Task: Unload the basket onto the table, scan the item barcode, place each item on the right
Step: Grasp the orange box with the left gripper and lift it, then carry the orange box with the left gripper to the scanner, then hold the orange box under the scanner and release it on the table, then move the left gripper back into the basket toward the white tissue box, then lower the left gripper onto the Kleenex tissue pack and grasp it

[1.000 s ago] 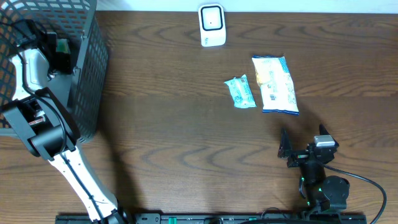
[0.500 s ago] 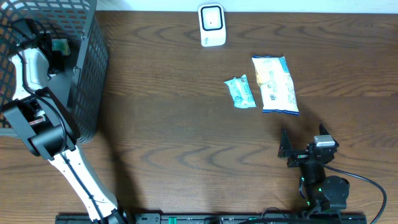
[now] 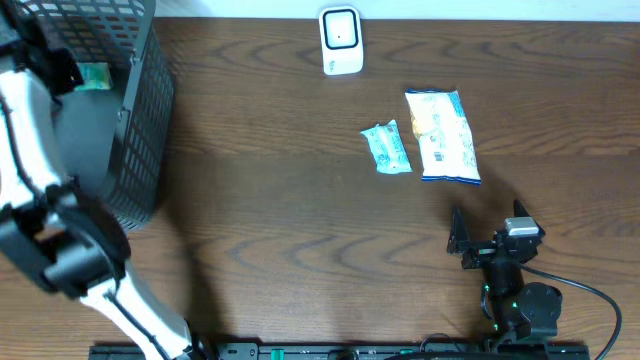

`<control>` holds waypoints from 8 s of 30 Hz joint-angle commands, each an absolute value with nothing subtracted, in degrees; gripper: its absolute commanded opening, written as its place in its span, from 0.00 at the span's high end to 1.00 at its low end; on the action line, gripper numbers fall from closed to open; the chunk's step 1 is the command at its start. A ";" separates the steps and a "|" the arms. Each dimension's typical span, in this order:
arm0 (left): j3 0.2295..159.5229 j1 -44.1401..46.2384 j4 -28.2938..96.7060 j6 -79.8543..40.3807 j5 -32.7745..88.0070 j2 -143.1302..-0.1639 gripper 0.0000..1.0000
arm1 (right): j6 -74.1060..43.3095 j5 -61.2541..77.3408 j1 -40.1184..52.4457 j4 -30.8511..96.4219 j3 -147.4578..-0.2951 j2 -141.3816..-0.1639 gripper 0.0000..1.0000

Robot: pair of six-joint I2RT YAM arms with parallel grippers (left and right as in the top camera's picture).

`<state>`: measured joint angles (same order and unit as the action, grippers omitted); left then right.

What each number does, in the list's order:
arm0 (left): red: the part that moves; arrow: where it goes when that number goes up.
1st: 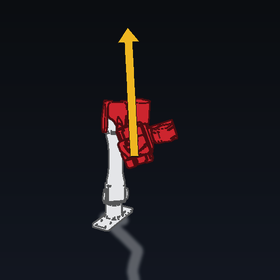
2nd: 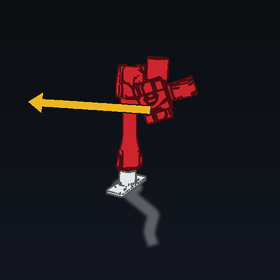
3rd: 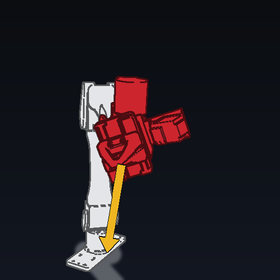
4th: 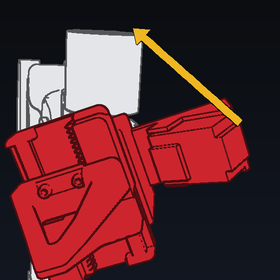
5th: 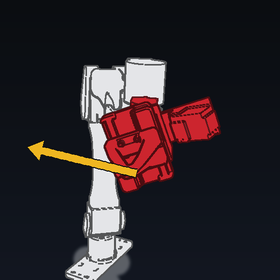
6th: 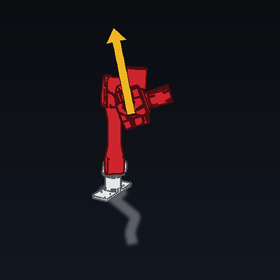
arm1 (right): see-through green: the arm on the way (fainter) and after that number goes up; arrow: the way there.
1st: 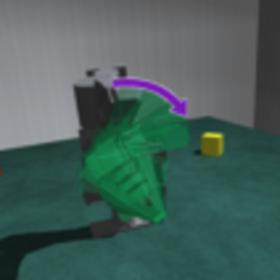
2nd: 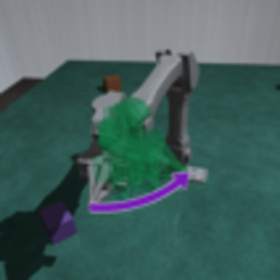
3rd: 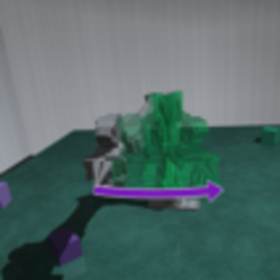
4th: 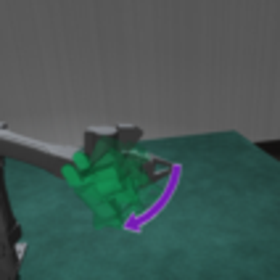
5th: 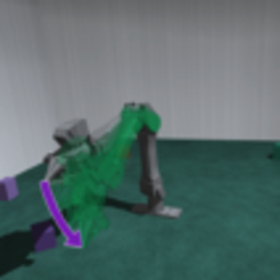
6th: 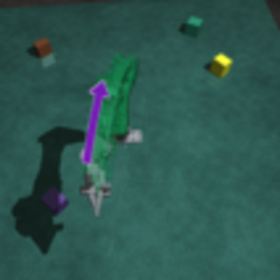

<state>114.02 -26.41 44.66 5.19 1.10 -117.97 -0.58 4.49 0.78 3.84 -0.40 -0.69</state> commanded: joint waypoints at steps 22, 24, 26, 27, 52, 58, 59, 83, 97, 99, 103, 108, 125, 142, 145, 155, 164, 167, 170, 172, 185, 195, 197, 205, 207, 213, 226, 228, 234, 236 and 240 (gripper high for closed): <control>114.43 -23.18 47.46 -14.04 36.69 -81.47 0.93 | 0.08 4.64 1.17 4.08 -0.36 -0.38 0.01; 114.43 -21.21 47.46 -14.06 38.00 -81.08 0.93 | 0.08 4.64 1.17 4.08 -0.36 -0.38 0.01; 114.43 -17.56 47.46 -14.09 38.87 -81.10 0.93 | 0.08 4.64 1.17 4.08 -0.36 -0.38 0.01; 114.43 -15.73 47.48 -14.06 38.85 -81.25 0.93 | 0.08 4.64 1.17 4.08 -0.36 -0.38 0.01; 114.43 23.49 55.46 -25.45 9.34 -109.45 0.93 | 0.08 4.64 1.17 4.05 -0.36 -0.38 0.01; 114.43 25.89 55.20 -32.53 9.41 -119.50 0.93 | 0.08 4.64 1.17 4.08 -0.36 -0.38 0.01; 114.43 26.26 55.11 -32.73 9.39 -120.84 0.93 | 0.08 4.64 1.17 4.08 -0.36 -0.38 0.01; 114.67 30.13 50.48 -30.55 9.43 -130.06 0.41 | 0.08 4.64 1.17 4.08 -0.36 -0.38 0.01; 115.52 26.61 52.80 -16.73 9.47 -113.23 0.39 | 0.08 4.64 1.17 4.05 -0.36 -0.38 0.01; 115.52 26.35 53.32 -14.94 9.34 -112.16 0.39 | 0.08 4.64 1.17 4.05 -0.36 -0.38 0.01; 115.52 25.34 54.81 -14.13 9.34 -111.53 0.39 | 0.08 4.64 1.17 4.08 -0.36 -0.38 0.01; 115.52 23.79 54.61 -13.93 9.39 -111.48 0.39 | 0.08 4.64 1.17 4.05 -0.36 -0.38 0.01; 115.52 18.50 55.53 -12.47 9.37 -105.89 0.38 | 0.08 4.64 1.17 4.05 -0.36 -0.38 0.01; 115.52 9.10 46.74 -12.21 9.37 -96.05 0.38 | 0.08 4.64 1.17 4.08 -0.36 -0.38 0.01; 115.52 5.41 42.48 -10.20 9.32 -93.01 0.38 | 0.08 4.64 1.17 4.08 -0.36 -0.38 0.01; 115.52 -10.85 37.95 -11.55 -4.80 -92.09 0.32 | 0.08 4.64 1.17 4.08 -0.36 -0.38 0.01; 115.46 -24.75 37.39 -26.87 -4.80 -99.44 0.32 | 0.08 4.64 1.17 4.08 -0.36 -0.38 0.01; 115.46 -26.96 37.45 -32.12 -4.78 -103.48 0.32 | 0.08 4.64 1.17 4.05 -0.36 -0.38 0.01; 115.46 -27.57 37.85 -35.66 -4.69 -107.55 0.31 | 0.08 4.64 1.17 4.08 -0.36 -0.38 0.01; 115.46 -27.35 38.15 -36.14 -3.95 -110.08 0.31 | 0.08 4.64 1.17 4.08 -0.36 -0.38 0.01; 115.46 -24.75 36.93 -41.36 -3.70 -123.24 0.32 | 0.08 4.64 1.17 4.08 -0.36 -0.38 0.01; 115.46 -22.70 32.36 -42.33 -3.75 -129.45 0.32 | 0.08 4.64 1.17 4.08 -0.36 -0.38 0.01; 115.46 -22.17 31.18 -42.30 -3.79 -130.21 0.32 | 0.08 4.64 1.17 4.08 -0.36 -0.38 0.01; 115.39 -21.50 30.50 -46.87 -7.60 -133.45 0.32 | 0.08 4.64 1.17 4.08 -0.36 -0.38 0.01; 115.39 -21.52 30.24 -46.87 -7.64 -133.91 0.31 | 0.08 4.64 1.17 4.08 -0.36 -0.38 0.01; 115.39 -21.52 28.58 -47.51 -10.11 -135.06 0.32 | 0.08 4.64 1.17 4.08 -0.36 -0.38 0.01; 115.39 -21.50 24.51 -47.44 -9.72 -139.06 0.32 | 0.08 4.64 1.17 4.08 -0.36 -0.38 0.01; 115.39 -21.52 24.51 -47.31 -9.72 -139.46 0.32 | 0.08 4.64 1.17 4.08 -0.36 -0.38 0.01; 115.39 -21.52 23.42 -43.44 -9.72 -140.11 0.45 | 0.08 4.64 1.17 4.05 -0.36 -0.38 0.01; 115.39 -21.52 23.42 -42.00 -9.72 -140.11 0.62 | 0.08 4.64 1.17 4.08 -0.36 -0.38 0.01; 115.39 -21.52 24.14 -40.73 -9.58 -139.98 0.80 | 0.08 4.64 1.17 4.08 -0.36 -0.38 0.01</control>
<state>115.20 -21.32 23.70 -43.05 -8.95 -138.08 -0.58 4.49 0.78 3.81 -0.40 -0.69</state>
